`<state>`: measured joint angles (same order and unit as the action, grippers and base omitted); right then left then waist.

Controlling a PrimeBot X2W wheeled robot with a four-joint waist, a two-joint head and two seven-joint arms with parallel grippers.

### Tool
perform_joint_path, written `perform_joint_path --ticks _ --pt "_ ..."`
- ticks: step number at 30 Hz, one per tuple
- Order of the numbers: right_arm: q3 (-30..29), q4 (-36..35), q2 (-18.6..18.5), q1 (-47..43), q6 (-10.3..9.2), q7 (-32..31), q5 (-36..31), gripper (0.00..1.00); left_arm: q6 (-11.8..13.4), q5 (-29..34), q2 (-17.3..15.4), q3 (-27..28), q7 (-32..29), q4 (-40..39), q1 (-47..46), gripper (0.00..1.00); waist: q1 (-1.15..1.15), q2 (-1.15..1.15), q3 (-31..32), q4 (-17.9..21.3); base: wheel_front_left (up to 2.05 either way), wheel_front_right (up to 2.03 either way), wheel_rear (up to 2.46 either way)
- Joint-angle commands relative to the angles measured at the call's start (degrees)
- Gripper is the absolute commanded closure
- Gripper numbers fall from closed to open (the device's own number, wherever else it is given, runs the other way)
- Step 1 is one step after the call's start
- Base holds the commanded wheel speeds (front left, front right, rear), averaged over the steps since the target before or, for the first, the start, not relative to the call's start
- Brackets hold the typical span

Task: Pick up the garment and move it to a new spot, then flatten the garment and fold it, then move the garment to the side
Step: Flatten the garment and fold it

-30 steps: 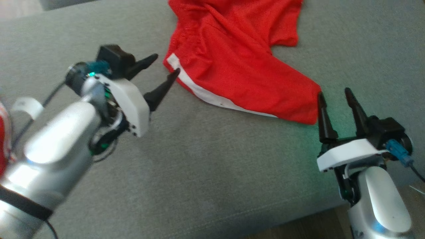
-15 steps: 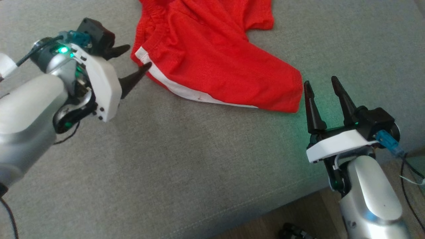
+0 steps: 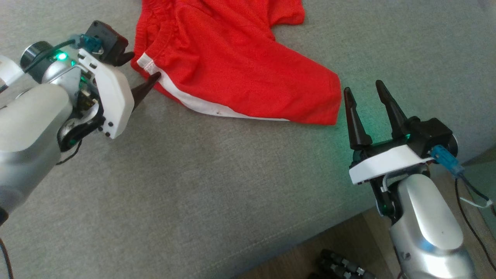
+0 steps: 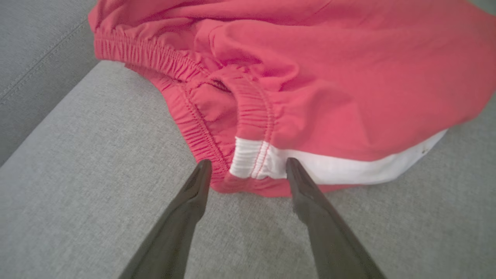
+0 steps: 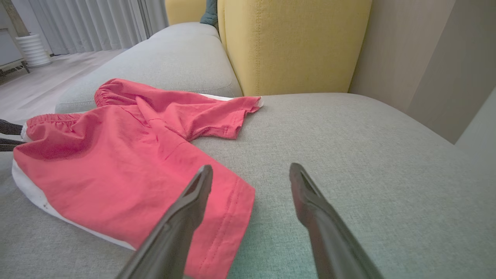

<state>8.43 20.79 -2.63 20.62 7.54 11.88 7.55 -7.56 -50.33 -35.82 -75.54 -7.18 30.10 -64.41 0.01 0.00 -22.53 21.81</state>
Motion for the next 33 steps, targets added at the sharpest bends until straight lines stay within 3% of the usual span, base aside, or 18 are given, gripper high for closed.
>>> perform_joint_path --ticks 1,5,7,20,33 --pt "1.04 -1.80 -0.25 0.82 -0.05 0.70 0.32 0.00 0.08 0.07 -1.41 2.20 -0.16 -0.65 -3.49 0.00 -0.01 0.00 -0.41 0.47 0.00 0.00 0.00" --pt "1.07 -1.62 -0.25 0.80 -0.05 0.84 0.35 0.00 0.08 -0.15 -1.62 2.19 -0.72 -0.83 -3.40 0.00 -0.01 0.00 -0.71 0.91 0.00 0.00 0.00" --pt "0.97 -1.49 -0.25 0.78 -0.05 0.90 0.29 0.00 0.08 -0.34 -1.59 2.19 -0.96 -1.02 -3.38 1.00 -0.01 0.00 -0.72 0.92 0.00 0.00 0.00" --pt "1.45 -0.34 -0.25 0.12 -0.05 -0.53 -0.98 0.00 0.08 -3.04 -0.54 2.19 3.80 -0.09 -3.43 1.00 -0.01 0.00 1.79 -1.87 0.00 0.00 0.00" --pt "10.65 0.82 -0.25 -5.89 -0.05 -9.45 2.87 0.00 0.08 -3.11 1.53 2.19 8.46 4.44 -1.50 1.00 -0.01 0.00 5.00 -2.65 0.00 0.00 0.00"
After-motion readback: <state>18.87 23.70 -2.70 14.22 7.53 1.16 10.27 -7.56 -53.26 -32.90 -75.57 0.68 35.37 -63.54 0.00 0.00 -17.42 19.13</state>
